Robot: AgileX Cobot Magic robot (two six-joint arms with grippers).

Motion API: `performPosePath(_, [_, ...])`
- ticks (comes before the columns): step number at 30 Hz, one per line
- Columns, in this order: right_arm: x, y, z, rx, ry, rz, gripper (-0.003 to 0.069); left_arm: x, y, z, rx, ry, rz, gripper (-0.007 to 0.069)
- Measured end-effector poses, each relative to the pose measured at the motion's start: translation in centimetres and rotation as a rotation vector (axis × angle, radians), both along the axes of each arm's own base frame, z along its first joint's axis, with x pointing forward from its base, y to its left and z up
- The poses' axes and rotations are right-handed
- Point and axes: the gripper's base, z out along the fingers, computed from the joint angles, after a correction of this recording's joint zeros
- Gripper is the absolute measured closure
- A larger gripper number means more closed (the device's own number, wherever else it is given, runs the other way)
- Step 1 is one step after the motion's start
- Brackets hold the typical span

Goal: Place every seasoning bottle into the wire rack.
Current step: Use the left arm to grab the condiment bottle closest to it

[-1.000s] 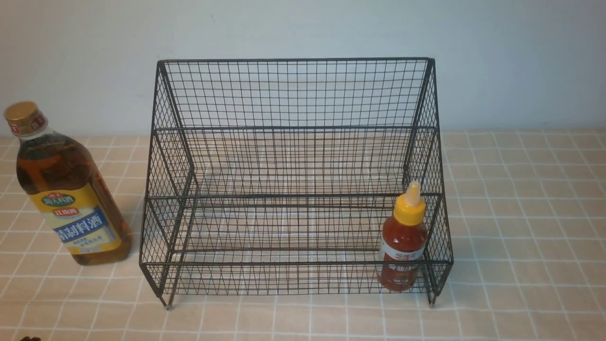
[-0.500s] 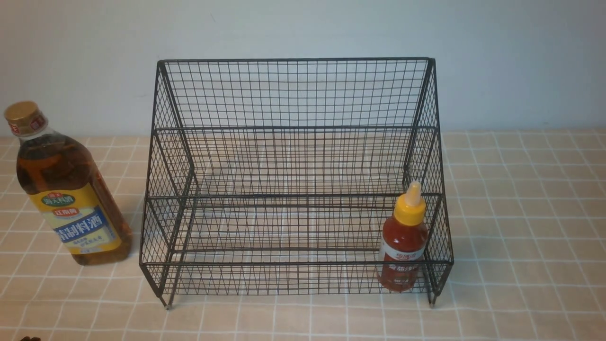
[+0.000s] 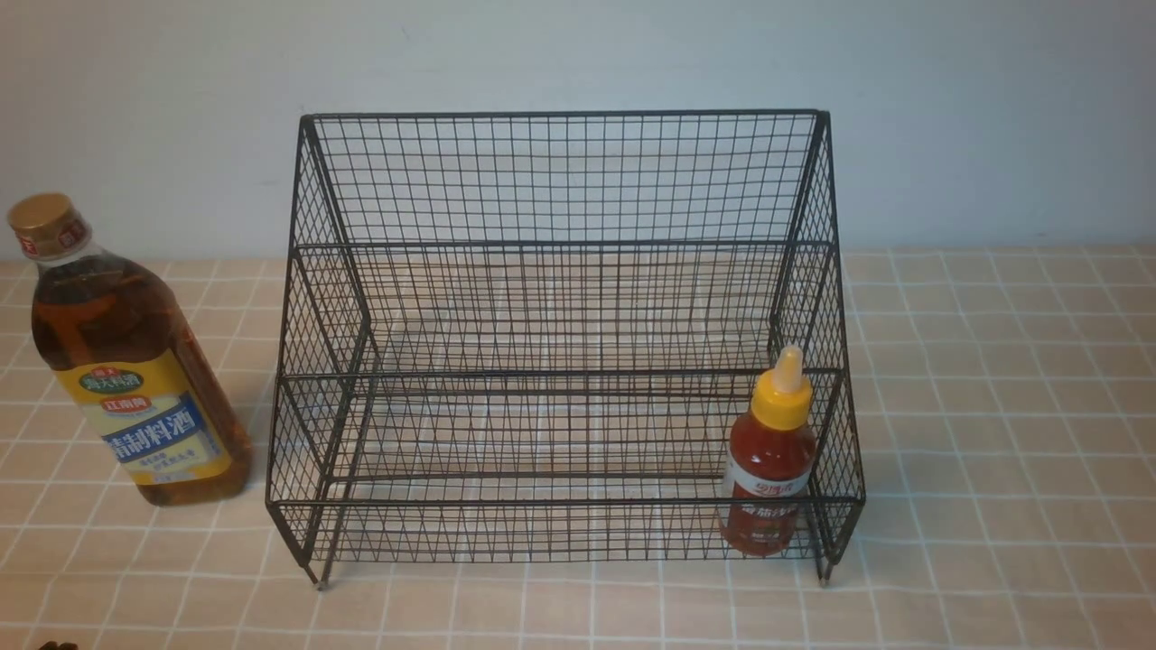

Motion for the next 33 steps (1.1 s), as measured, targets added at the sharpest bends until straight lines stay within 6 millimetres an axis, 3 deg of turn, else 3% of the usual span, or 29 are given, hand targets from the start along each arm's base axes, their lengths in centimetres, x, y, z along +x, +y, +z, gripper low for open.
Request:
performPosePath(3, [0.8,-0.3,-4.3,-0.013,0.012,-0.113,0.0672,0.0,0.0,0.0,0.000,0.000,0.000,0.0631])
performPosePath(4, [0.7,-0.3,-4.5,-0.014,0.005,-0.126,0.0672,0.0,0.0,0.0,0.000,0.000,0.000,0.0631])
performPosePath(6, [1.1,-0.6,-8.0,-0.033,0.048,-0.190,0.0672,0.0,0.0,0.0,0.000,0.000,0.000,0.0631])
performPosePath(7, [1.3,-0.7,-11.0,-0.049,0.094,-0.226,0.0672,0.0,0.0,0.0,0.000,0.000,0.000,0.0631])
performPosePath(9, [1.4,-1.0,-14.2,-0.059,0.148,-0.265,0.0672,0.0,0.0,0.0,0.000,0.000,0.000,0.0631])
performPosePath(12, [1.5,-1.1,-17.4,-0.066,0.229,-0.293,0.0672,0.0,0.0,0.0,0.000,0.000,0.000,0.0631])
performPosePath(33, [1.4,-1.2,-17.6,-0.080,0.236,-0.300,0.0672,0.0,0.0,0.0,0.000,0.000,0.000,0.0631])
